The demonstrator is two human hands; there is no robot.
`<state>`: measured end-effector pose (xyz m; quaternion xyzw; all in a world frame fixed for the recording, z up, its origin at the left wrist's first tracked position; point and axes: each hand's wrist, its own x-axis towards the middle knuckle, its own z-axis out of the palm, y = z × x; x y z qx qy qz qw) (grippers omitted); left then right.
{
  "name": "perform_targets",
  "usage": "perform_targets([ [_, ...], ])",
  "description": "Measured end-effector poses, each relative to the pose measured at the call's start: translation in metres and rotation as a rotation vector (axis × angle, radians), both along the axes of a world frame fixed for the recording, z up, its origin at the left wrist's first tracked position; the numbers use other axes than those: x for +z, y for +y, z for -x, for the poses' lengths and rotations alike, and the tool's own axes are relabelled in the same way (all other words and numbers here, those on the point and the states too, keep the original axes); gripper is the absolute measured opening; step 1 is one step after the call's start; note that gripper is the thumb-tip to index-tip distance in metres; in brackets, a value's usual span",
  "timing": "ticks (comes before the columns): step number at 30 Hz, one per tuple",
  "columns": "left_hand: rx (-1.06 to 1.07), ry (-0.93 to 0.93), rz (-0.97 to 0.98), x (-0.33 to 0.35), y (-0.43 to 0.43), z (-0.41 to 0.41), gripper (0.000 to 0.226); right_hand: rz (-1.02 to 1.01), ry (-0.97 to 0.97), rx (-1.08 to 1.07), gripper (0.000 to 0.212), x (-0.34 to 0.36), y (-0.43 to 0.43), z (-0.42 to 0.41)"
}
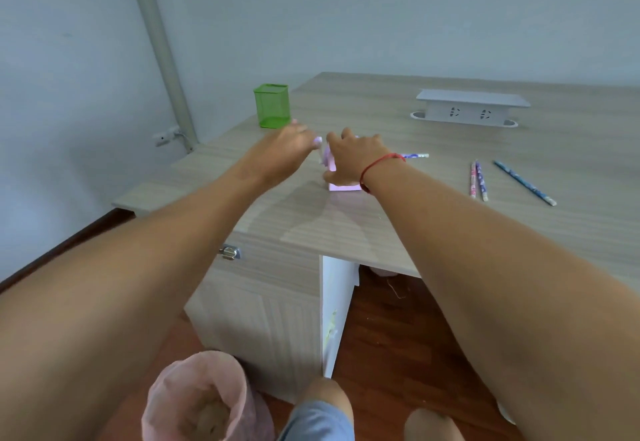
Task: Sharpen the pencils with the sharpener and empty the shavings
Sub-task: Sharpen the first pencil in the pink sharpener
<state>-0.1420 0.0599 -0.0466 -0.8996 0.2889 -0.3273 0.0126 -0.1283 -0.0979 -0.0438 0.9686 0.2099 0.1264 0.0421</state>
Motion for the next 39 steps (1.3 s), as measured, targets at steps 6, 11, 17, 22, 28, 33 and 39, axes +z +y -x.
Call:
perform_targets([
  [6, -0.016, 0.119, 0.065, -0.031, -0.001, 0.029, 0.019, -0.017, 0.032, 0.002, 0.057, 0.000, 0.000, -0.002],
  [11, 0.056, 0.266, 0.005, -0.024, -0.005, 0.027, 0.027, -0.029, 0.050, 0.003, 0.058, 0.000, 0.000, -0.004],
  [17, 0.175, 0.415, -0.012, -0.044, -0.004, 0.009, 0.034, -0.013, 0.063, 0.035, 0.057, 0.002, -0.003, -0.007],
  [22, 0.256, 0.496, -0.090, -0.036, -0.010, -0.016, 0.031, -0.002, 0.040, 0.052, 0.059, 0.001, -0.002, -0.011],
  [28, 0.374, 0.276, -0.224, -0.010, -0.010, -0.036, 0.027, -0.013, 0.004, 0.073, 0.052, -0.002, -0.006, -0.012],
  [33, 0.334, 0.112, -0.241, 0.019, -0.010, -0.030, 0.032, 0.006, 0.016, 0.031, 0.053, 0.000, -0.004, -0.011],
  [39, 0.176, 0.128, -0.134, 0.017, -0.009, 0.007, 0.025, 0.032, 0.070, 0.012, 0.062, 0.004, -0.004, -0.012],
])
